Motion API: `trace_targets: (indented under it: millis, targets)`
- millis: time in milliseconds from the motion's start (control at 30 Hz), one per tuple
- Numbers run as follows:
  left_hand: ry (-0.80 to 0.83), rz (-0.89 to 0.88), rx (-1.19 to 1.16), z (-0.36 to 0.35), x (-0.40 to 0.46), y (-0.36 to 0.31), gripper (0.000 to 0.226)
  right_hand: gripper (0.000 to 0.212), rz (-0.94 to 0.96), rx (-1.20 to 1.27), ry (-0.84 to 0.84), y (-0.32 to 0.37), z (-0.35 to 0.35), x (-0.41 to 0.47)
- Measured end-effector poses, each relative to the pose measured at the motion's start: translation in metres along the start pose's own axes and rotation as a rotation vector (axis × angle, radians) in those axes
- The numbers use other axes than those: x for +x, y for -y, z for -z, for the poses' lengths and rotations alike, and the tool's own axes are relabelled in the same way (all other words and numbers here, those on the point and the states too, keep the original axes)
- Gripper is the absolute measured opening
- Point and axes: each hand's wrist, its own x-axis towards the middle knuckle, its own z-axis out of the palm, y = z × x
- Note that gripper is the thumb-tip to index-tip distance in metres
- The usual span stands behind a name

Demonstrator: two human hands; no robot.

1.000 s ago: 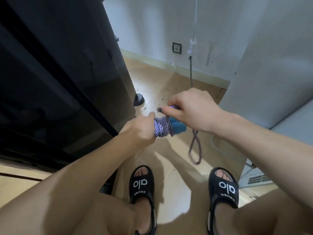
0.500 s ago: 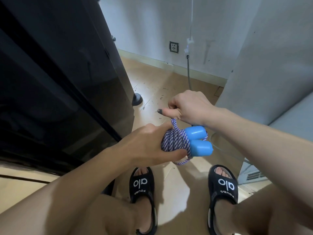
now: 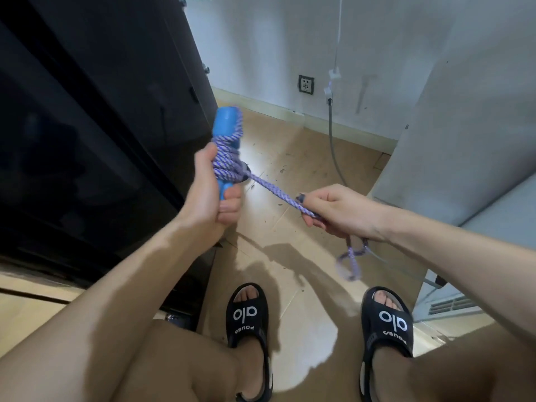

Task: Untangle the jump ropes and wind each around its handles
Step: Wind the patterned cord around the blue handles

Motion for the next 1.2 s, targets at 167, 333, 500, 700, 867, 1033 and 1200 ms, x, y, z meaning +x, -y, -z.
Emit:
trace_targets:
  millis: [167,333,500,700,867,1033,1200]
  targets:
    - [-0.131,-0.022,0.173,0.016,0.013,0.008,0.055,0.044,-0.029,0.02,-0.034,0.008,-0.009,0.001]
    - [-0.229,-0.13,0.609,0.021,0.027,0.02,0.049,0.038,-0.058,0.102,-0.025,0.012,-0.01,-0.001]
    - [-0.178,-0.183,1.036,0.017,0.033,0.033,0.053,0.042,0.086,-0.168,-0.201,0.027,0.005,-0.009]
    - [0.002,-0.178,1.223,0.003,0.031,0.041,0.071,0.052,0.276,-0.351,-0.299,0.043,0.01,-0.006]
    - [0.191,-0.259,1.373,-0.019,0.009,0.037,0.065,0.057,0.348,-0.561,-0.357,0.045,0.022,0.006]
    - [0.374,-0.383,1.336,-0.034,-0.011,0.041,0.047,0.059,0.279,-0.815,-0.432,0.028,0.033,0.028]
    - [0.55,-0.389,0.777,-0.032,-0.025,0.035,0.053,0.059,0.128,-0.608,-0.288,0.009,0.038,0.031]
